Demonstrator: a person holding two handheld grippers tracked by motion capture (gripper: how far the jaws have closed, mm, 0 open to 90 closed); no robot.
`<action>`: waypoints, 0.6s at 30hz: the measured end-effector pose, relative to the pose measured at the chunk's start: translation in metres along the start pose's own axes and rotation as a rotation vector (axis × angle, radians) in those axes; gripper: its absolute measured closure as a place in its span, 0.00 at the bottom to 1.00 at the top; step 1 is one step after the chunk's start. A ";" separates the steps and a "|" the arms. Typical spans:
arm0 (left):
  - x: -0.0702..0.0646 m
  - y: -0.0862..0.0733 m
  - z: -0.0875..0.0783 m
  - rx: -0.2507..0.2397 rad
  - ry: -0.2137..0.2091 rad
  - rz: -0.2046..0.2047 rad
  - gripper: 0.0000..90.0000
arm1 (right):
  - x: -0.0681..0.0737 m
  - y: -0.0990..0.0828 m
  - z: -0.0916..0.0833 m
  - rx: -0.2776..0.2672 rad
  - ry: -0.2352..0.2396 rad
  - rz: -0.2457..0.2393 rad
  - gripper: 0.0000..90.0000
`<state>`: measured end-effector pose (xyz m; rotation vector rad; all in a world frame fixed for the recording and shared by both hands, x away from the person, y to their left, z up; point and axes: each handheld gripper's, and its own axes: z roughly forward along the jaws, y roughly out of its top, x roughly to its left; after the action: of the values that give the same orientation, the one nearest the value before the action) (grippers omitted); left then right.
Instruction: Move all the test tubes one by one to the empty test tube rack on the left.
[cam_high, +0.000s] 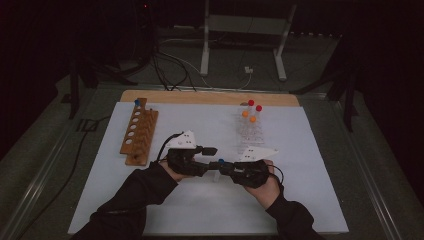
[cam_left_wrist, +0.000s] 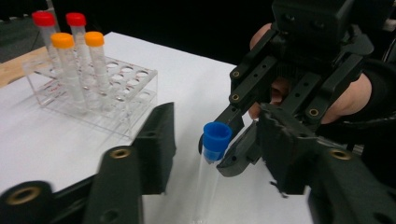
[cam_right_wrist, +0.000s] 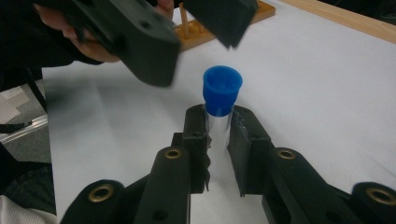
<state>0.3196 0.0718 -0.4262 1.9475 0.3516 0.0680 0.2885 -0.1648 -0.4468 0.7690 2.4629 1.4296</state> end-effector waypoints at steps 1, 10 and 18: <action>0.000 0.000 0.002 0.005 0.004 0.006 0.61 | 0.000 0.000 0.000 -0.001 0.001 -0.001 0.86; 0.000 -0.001 0.011 0.029 -0.014 0.023 0.81 | 0.000 0.001 0.000 0.001 0.005 -0.003 0.86; 0.001 -0.002 0.012 0.022 -0.005 0.047 0.86 | -0.001 0.001 0.000 0.000 0.005 0.004 0.85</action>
<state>0.3225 0.0622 -0.4328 1.9772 0.3042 0.0900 0.2893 -0.1647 -0.4462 0.7725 2.4666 1.4340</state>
